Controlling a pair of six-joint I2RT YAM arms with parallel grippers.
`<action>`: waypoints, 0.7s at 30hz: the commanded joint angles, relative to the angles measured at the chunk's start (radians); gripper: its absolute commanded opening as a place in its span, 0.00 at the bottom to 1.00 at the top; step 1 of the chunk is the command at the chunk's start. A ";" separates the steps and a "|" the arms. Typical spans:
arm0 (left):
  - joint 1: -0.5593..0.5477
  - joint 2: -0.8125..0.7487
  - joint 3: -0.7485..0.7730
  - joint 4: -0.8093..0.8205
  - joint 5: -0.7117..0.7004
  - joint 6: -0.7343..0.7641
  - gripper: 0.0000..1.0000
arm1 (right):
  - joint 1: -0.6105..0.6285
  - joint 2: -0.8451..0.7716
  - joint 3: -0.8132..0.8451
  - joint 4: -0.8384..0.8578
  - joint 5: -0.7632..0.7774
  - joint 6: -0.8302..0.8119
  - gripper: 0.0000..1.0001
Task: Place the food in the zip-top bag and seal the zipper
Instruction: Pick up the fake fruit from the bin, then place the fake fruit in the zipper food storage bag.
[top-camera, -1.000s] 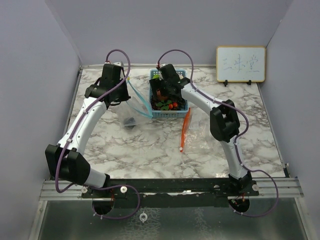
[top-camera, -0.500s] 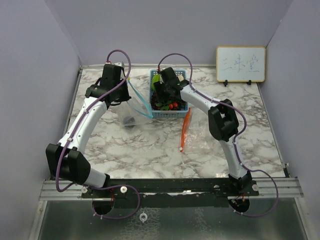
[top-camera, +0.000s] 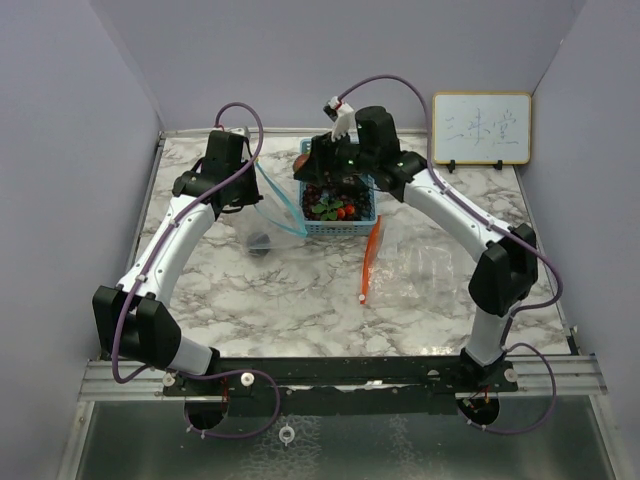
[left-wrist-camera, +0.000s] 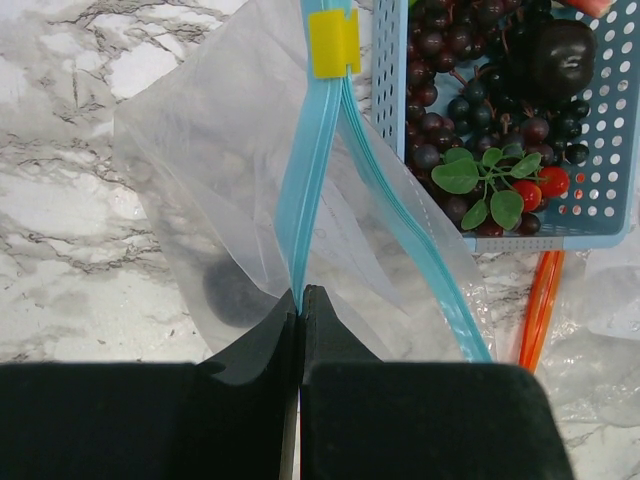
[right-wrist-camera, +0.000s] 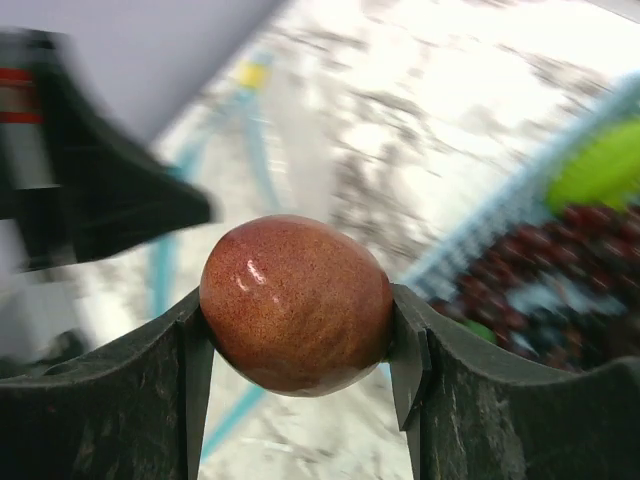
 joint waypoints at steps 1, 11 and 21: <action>0.005 0.000 -0.005 0.024 0.025 0.009 0.00 | 0.010 0.013 -0.035 0.175 -0.465 0.124 0.37; 0.006 -0.012 0.006 0.022 0.035 0.003 0.00 | 0.074 0.143 -0.030 0.191 -0.547 0.187 0.37; 0.006 -0.020 0.020 0.025 0.072 -0.010 0.00 | 0.075 0.207 0.043 0.000 -0.242 0.181 0.55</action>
